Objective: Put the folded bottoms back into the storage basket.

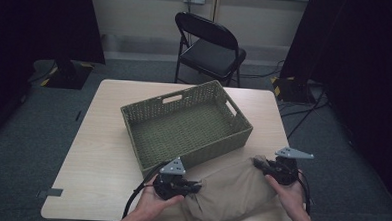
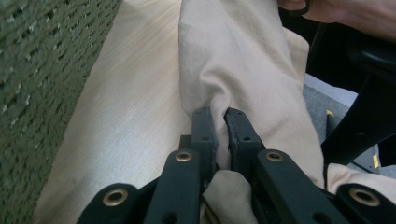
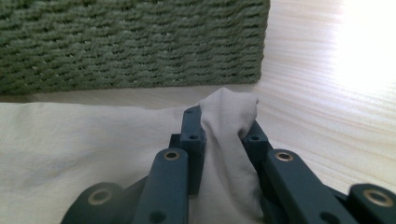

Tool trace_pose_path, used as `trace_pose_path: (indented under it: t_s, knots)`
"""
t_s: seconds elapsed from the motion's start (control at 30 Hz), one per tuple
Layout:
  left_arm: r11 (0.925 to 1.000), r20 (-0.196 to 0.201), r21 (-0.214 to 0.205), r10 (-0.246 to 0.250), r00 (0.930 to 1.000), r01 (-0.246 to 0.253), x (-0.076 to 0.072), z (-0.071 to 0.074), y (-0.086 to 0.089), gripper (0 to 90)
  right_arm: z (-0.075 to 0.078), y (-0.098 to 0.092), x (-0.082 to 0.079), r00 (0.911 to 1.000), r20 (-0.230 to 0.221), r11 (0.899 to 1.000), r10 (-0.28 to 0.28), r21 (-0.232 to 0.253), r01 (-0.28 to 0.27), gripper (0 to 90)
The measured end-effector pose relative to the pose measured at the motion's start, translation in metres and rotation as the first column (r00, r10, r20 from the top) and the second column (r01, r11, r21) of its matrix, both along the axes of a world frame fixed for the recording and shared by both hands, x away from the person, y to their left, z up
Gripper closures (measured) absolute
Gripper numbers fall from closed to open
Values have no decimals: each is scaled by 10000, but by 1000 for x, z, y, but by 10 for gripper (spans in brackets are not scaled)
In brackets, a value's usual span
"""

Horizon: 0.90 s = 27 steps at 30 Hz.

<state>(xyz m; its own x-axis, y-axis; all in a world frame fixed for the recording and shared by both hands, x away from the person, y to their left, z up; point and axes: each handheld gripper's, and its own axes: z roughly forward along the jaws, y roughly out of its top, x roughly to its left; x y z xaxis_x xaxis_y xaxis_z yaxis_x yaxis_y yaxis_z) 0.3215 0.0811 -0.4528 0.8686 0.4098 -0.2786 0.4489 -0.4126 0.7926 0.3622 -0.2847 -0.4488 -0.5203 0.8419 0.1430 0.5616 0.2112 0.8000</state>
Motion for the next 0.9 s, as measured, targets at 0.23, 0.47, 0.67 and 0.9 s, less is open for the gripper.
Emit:
trace_pose_path:
  t_s: [0.23, 0.47, 0.67, 0.9]
  knots:
    - [9999, 245, -156, 72, 9997, -68, 0, 9, 5, 833, 10, -1, -3, 9996, 282, 9999, 56, 160, -61, 765]
    - [9993, 375, -349, 134, 9992, -121, -2, 13, 5, 833, 19, -2, -6, 9985, 555, 9998, 8, 195, -19, 768]
    - [9993, 389, -377, -7, 9992, 21, -4, 16, 2, 833, 24, -3, -7, 9978, 652, 9997, -79, 237, 63, 769]
    - [9988, 632, -473, -102, 9980, 132, -6, 25, 3, 834, 32, -3, -7, 9970, 765, 9996, -98, 274, 77, 771]
